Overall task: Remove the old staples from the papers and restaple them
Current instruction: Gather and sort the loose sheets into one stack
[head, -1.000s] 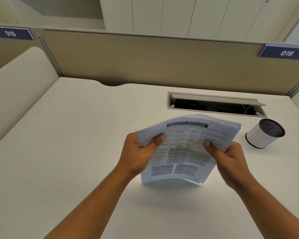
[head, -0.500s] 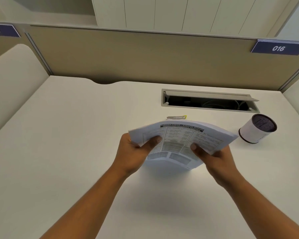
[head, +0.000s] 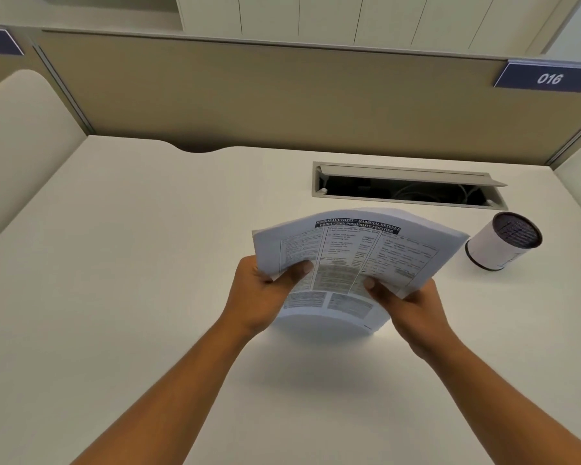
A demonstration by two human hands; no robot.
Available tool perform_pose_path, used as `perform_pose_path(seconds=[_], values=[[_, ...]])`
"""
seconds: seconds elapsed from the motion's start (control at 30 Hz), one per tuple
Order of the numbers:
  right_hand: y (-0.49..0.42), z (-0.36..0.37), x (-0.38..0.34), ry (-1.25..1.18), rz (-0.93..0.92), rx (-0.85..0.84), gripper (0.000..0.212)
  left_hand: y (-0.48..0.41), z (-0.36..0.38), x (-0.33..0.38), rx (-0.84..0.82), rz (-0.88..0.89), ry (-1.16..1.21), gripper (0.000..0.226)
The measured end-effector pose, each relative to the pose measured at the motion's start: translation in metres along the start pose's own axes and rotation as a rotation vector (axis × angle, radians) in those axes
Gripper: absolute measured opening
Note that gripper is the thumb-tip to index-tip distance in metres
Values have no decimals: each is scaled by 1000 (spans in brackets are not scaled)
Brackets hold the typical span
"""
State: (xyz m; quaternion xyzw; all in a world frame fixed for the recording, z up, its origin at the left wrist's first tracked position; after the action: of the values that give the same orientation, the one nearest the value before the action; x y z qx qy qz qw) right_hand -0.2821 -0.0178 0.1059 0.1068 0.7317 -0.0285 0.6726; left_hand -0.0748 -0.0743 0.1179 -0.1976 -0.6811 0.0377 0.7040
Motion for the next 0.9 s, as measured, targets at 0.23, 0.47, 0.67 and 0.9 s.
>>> perform_pose_path(seconds=[0.23, 0.47, 0.67, 0.9], values=[[5, -5, -11, -40, -100, 20, 44, 3, -4, 5, 33, 51, -5, 38], [5, 7, 32, 24, 53, -19, 44, 15, 2, -34, 5, -104, -45, 38], [4, -10, 21, -82, 8, 70, 22, 16, -4, -33, 25, -131, -19, 29], [4, -11, 13, -81, 6, 64, 30, 11, -9, -15, 36, -55, -19, 31]])
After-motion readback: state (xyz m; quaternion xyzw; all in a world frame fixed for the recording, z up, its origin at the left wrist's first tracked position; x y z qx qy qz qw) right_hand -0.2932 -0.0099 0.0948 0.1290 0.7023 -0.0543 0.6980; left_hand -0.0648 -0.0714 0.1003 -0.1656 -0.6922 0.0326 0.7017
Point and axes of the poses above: each hand's wrist, its own y-axis away from the middle knuckle, its own z-axis out of the palm, x = y × z, the point moved 6 cm from there along -y, towards the middle knuckle, and after that the axes turned 12 degrees about z, right-handed, at the moved point
